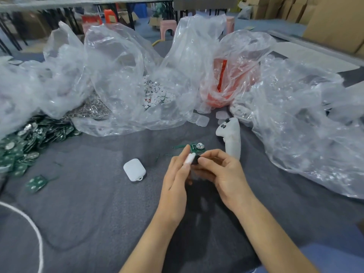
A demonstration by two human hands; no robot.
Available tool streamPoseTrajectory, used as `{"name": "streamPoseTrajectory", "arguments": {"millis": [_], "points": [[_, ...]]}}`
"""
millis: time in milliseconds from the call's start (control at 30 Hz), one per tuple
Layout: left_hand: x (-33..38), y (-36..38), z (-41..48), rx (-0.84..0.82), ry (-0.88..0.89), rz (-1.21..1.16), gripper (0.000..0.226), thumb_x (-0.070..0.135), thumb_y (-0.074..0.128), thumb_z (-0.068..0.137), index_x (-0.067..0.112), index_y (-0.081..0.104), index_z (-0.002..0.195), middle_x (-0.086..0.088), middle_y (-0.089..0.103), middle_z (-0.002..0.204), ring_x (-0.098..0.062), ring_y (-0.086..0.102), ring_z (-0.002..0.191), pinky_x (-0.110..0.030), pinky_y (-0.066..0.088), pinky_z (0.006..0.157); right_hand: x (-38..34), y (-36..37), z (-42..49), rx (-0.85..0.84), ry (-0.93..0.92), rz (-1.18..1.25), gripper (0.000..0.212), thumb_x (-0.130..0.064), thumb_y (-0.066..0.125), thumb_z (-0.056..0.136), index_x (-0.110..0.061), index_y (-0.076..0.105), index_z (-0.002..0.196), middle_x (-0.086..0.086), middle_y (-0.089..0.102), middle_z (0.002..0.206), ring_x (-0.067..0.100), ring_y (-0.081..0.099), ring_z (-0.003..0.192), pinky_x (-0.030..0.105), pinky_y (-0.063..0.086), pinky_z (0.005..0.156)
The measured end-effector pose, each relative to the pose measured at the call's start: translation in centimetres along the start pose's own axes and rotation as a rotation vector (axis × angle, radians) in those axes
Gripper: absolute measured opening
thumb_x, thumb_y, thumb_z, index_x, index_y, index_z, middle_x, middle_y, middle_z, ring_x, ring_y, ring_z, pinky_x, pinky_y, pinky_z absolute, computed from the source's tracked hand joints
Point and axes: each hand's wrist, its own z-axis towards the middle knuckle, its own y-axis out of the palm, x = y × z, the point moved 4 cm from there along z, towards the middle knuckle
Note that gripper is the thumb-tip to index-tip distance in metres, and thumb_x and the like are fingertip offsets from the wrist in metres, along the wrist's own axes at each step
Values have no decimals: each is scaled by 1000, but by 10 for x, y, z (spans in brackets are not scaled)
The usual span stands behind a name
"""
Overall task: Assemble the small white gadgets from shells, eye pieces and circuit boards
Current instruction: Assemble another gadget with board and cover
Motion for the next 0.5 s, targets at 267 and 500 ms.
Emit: {"name": "streamPoseTrajectory", "arguments": {"millis": [267, 500], "points": [[9, -1, -2, 113, 173, 275, 37, 29, 48, 93, 31, 48, 130, 6, 52, 102, -8, 55, 91, -35, 49, 89, 3, -1, 2, -70, 45, 159, 14, 5, 57, 82, -1, 61, 70, 12, 70, 74, 20, 71, 73, 23, 56, 65], [9, -3, -3, 161, 192, 298, 38, 11, 58, 93, 30, 54, 126, 9, 51, 95, 2, 53, 84, -10, 41, 76, 1, -1, -1, -56, -57, -40, 26, -7, 75, 71, -13, 65, 93, 10, 73, 86, 20, 70, 83, 26, 56, 69]]}}
